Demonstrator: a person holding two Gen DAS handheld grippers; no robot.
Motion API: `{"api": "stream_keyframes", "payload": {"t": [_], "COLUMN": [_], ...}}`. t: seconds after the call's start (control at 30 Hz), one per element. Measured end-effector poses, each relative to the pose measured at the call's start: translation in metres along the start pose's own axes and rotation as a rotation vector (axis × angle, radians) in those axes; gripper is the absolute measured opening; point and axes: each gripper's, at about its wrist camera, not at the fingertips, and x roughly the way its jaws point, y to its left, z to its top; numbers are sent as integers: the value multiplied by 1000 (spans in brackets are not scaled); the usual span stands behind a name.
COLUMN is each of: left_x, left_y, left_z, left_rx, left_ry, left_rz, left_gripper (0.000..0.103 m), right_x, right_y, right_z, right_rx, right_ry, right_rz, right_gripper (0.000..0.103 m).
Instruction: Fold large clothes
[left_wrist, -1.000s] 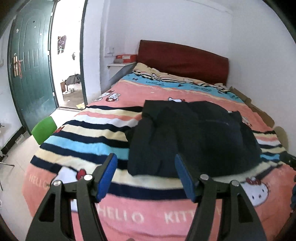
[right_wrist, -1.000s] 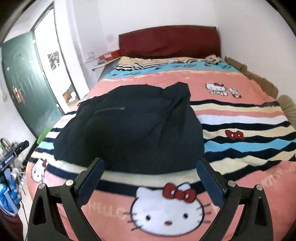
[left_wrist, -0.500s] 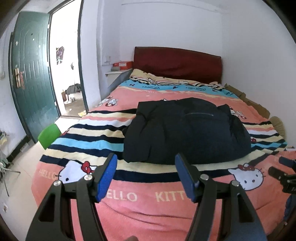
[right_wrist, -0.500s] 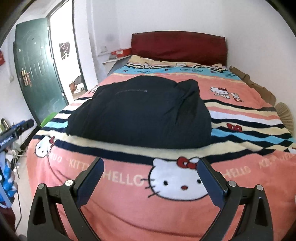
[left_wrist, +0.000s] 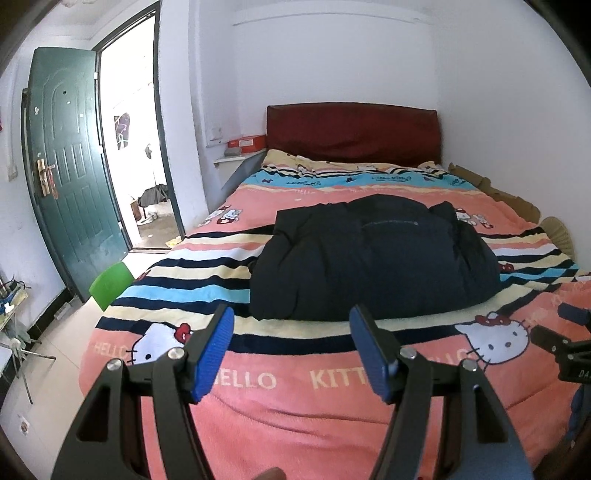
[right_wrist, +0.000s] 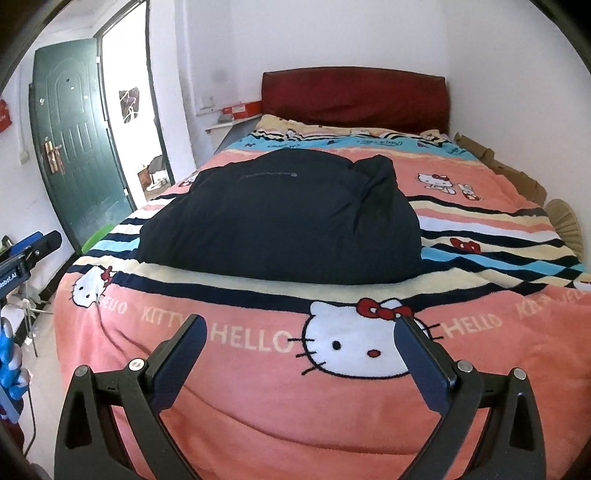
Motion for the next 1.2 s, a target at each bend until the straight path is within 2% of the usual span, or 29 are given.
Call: {"api": "stream_keyframes", "payload": {"t": [0.57,1.2], "left_x": [15,44], "left_y": [-22,-42], "left_z": [-23,-50], "left_rx": [40,73], "left_ry": [67,165], "left_rz": [-13,-46], "left_gripper": [63,63], "right_x": [8,29], "right_y": [1,21], "right_z": [-14,-26], "right_rx": [11,-10], "right_ry": [15,71], "right_rz": [-10,-21], "right_gripper": [103,103]}}
